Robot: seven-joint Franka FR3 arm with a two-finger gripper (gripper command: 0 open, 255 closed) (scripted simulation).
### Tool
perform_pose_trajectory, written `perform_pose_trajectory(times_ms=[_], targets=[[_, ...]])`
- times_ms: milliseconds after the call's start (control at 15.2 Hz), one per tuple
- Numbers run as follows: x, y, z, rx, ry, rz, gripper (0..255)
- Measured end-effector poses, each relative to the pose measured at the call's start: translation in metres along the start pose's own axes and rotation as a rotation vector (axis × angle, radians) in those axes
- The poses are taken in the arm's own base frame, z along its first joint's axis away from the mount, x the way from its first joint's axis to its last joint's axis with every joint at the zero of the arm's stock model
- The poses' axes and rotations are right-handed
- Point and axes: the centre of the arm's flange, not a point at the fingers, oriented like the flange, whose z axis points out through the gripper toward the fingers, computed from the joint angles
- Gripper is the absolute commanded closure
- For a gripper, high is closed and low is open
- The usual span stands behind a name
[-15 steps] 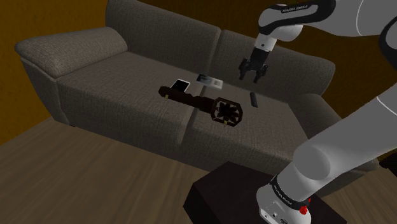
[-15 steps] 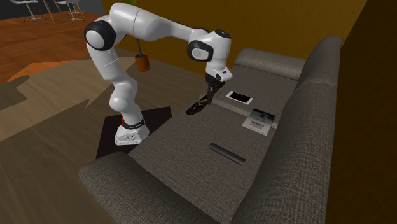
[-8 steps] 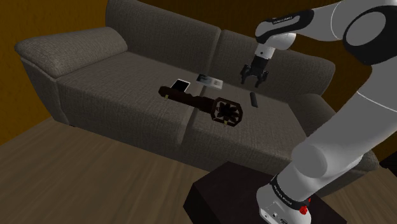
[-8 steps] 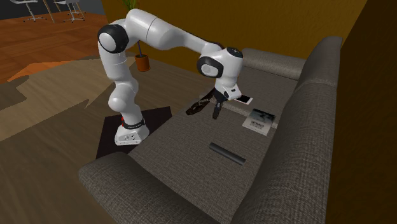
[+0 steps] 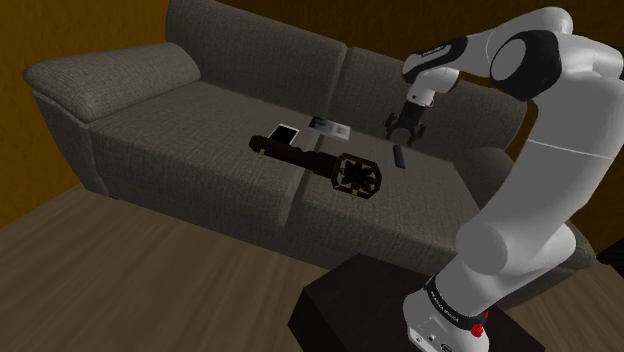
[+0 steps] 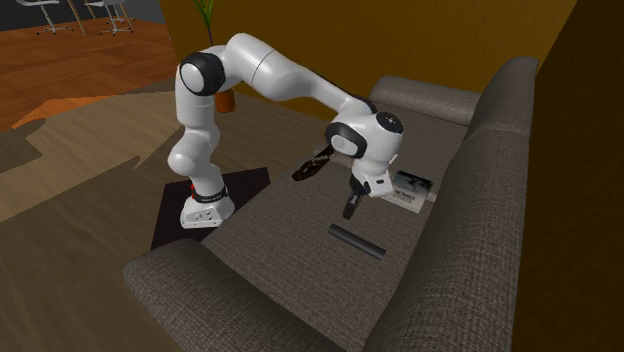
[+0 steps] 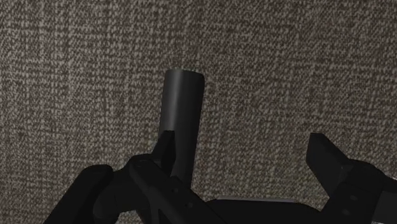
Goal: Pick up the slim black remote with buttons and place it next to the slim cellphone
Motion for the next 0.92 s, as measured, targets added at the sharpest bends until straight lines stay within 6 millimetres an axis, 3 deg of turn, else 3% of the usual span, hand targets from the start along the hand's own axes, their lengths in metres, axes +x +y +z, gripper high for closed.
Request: perform_pose_trajectory(times_ms=[396, 924], targets=[[0.044, 0.054, 0.024, 0.011, -0.016, 0.127, 0], [0.050, 0.061, 0.064, 0.012, -0.019, 0.141, 0]])
